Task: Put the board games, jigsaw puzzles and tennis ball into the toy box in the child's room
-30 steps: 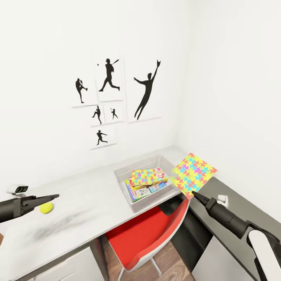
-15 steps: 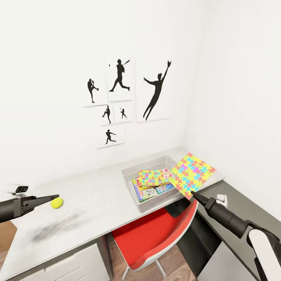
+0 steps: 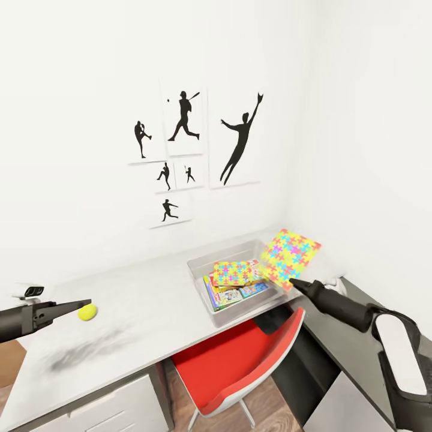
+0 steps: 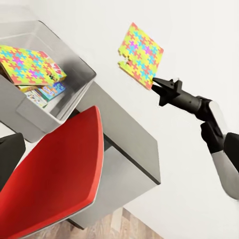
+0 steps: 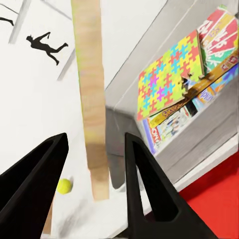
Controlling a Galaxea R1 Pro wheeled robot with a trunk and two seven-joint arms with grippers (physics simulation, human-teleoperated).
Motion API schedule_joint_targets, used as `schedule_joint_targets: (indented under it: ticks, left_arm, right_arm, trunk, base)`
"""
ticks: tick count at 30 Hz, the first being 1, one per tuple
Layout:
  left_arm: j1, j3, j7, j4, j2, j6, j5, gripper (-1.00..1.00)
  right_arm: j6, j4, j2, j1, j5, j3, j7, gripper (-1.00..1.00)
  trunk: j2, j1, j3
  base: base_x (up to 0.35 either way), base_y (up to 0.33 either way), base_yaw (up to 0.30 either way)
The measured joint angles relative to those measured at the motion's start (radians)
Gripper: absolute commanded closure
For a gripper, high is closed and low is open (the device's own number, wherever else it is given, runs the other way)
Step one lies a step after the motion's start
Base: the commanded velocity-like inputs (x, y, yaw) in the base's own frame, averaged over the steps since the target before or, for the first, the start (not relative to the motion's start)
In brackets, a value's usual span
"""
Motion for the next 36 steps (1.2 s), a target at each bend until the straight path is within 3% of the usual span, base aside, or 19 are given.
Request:
schedule_joint_targets:
  ticks: [6, 12, 27, 36]
  left_arm:
    - [0.001, -0.002, 0.000, 0.000, 0.000, 0.000, 0.004, -1.00]
    - [0.001, 0.006, 0.000, 0.001, 0.001, 0.000, 0.009, -1.00]
    - [0.007, 0.028, 0.000, 0.003, 0.001, 0.000, 0.015, -1.00]
    - [0.007, 0.043, 0.000, 0.004, 0.001, 0.000, 0.018, -1.00]
  right_arm:
    - [0.007, 0.038, 0.021, -0.115, 0.011, 0.060, -0.096, 1.00]
    - [0.007, 0.106, 0.050, -0.172, 0.018, 0.073, -0.165, 1.00]
    - [0.007, 0.189, 0.100, -0.232, 0.019, 0.078, -0.205, 1.00]
    - [0.006, 0.206, 0.166, -0.259, 0.019, 0.095, -0.339, 1.00]
  trunk:
    - [0.000, 0.000, 0.000]
    - [0.000, 0.000, 0.000]
    - [0.000, 0.000, -0.005]
    - [0.000, 0.000, -0.005]
  base:
    - [0.000, 0.000, 0.000]
    - [0.000, 0.121, 0.000]
    - [0.024, 0.107, 0.011]
    - [0.072, 0.160, 0.000]
